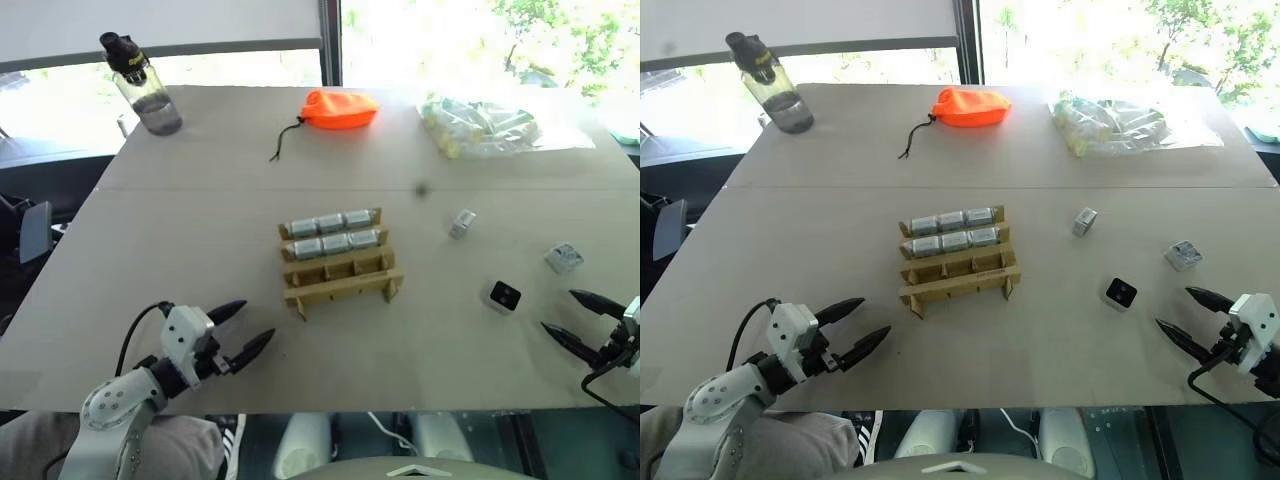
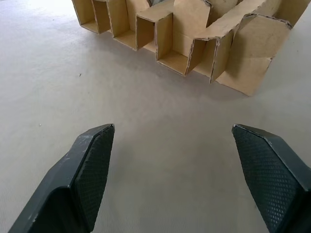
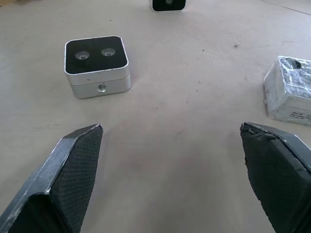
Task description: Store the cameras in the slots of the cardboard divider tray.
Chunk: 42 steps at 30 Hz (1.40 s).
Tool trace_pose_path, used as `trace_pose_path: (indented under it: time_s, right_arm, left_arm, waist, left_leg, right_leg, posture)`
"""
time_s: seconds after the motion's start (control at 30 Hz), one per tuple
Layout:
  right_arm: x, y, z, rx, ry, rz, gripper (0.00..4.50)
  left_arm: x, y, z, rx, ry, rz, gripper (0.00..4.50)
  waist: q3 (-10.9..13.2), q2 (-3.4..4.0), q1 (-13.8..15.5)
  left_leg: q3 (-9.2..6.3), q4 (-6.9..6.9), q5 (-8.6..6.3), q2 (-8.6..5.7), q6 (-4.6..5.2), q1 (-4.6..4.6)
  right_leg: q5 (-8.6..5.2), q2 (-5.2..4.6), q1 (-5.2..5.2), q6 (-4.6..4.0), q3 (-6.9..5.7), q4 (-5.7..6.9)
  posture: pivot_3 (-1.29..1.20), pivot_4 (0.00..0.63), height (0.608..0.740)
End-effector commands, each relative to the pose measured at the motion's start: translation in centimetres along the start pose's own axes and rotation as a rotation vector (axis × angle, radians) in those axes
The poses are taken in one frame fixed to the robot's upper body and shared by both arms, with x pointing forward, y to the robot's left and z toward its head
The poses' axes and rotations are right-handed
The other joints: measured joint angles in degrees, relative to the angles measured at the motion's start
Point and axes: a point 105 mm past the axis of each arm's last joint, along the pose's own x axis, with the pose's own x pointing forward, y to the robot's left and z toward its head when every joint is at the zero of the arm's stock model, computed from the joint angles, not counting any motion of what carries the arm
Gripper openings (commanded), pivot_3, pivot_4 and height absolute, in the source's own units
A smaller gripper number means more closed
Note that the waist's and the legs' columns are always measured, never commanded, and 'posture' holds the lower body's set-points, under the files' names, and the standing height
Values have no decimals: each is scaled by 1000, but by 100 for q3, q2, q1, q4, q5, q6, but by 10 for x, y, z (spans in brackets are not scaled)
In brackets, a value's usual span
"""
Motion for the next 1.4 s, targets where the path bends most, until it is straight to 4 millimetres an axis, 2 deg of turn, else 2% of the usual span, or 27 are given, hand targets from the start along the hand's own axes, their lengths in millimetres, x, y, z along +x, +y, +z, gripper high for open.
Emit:
trace_pose_path:
  time_s: [0.03, 0.27, 0.47, 0.57, 0.67, 0.87, 1.1, 1.23, 1.33, 1.4]
  right_arm:
    - [-8, -9, 15, -46, -25, -27, 4500]
    - [-12, -10, 16, -52, -21, -34, 4500]
    - [-7, -6, 16, -46, -26, -24, 4500]
    - [-1, -4, 14, -49, -9, -30, 4500]
    - [8, 2, 18, -36, -34, -19, 4500]
    - [32, 24, 25, -44, -43, 73, 4500]
    - [39, 23, 26, -53, -40, 90, 4500]
    - [30, 12, 35, -12, -107, 31, 4500]
    - [25, -24, 65, 11, -283, -221, 4500]
    - [24, -33, 68, -17, -285, -279, 4500]
  left_arm:
    - [3, -1, 6, 20, -21, -7, 4010]
    - [6, 0, 6, 22, -28, -17, 4010]
    - [6, 3, 11, 45, -35, -51, 4010]
    - [2, -1, 24, -10, -53, -153, 4010]
    - [-2, 0, 46, -12, -95, -239, 4010]
    - [-5, -9, 90, 101, -133, -447, 4010]
    - [0, -19, 121, 218, -169, -551, 4010]
    - [-1, -26, 131, 240, -183, -594, 4010]
    - [-4, -31, 134, 239, -179, -630, 4010]
    - [-4, -34, 133, 244, -170, -652, 4010]
  waist:
    - [0, 0, 1]
    - [0, 0, 3]
    - [0, -1, 2]
    - [0, -1, 1]
    - [0, -2, 1]
    - [0, 2, 0]
    - [2, 0, 0]
    - [2, 0, -1]
    - [9, -4, -15]
    - [14, -2, -26]
  left_leg:
    - [0, 0, 0, 0, 0, 0]
    - [0, 0, 0, 0, 0, -1]
    - [0, 1, 0, 0, 0, 0]
    - [-1, 1, 0, 1, 0, 0]
    - [-2, 2, 1, 3, -1, 0]
    - [0, 7, 2, 2, -4, 0]
    - [1, 8, 17, -2, -30, -2]
    - [0, 8, 18, -1, -31, -2]
    - [2, 10, 18, -1, -32, -2]
    - [12, 16, 19, 0, -33, 1]
  right_leg:
    - [0, 0, 0, 0, 0, 0]
    - [2, 1, 0, 3, 1, 0]
    - [10, 3, 0, 17, 0, 1]
    - [10, 4, 0, 17, -1, 1]
    - [10, 3, 0, 17, -1, 3]
    - [10, 3, 0, 18, 1, 8]
    - [11, 8, 0, 20, 1, 8]
    - [11, 13, 0, 22, 3, 8]
    - [11, 13, 0, 22, 5, 8]
    - [12, 14, -1, 23, 15, 15]
  posture:
    - [0, 150, 726]
    - [0, 150, 726]
    - [0, 150, 726]
    - [0, 150, 726]
    - [0, 150, 726]
    - [0, 150, 726]
    - [0, 150, 726]
    - [0, 150, 726]
    - [0, 150, 726]
    - [0, 150, 726]
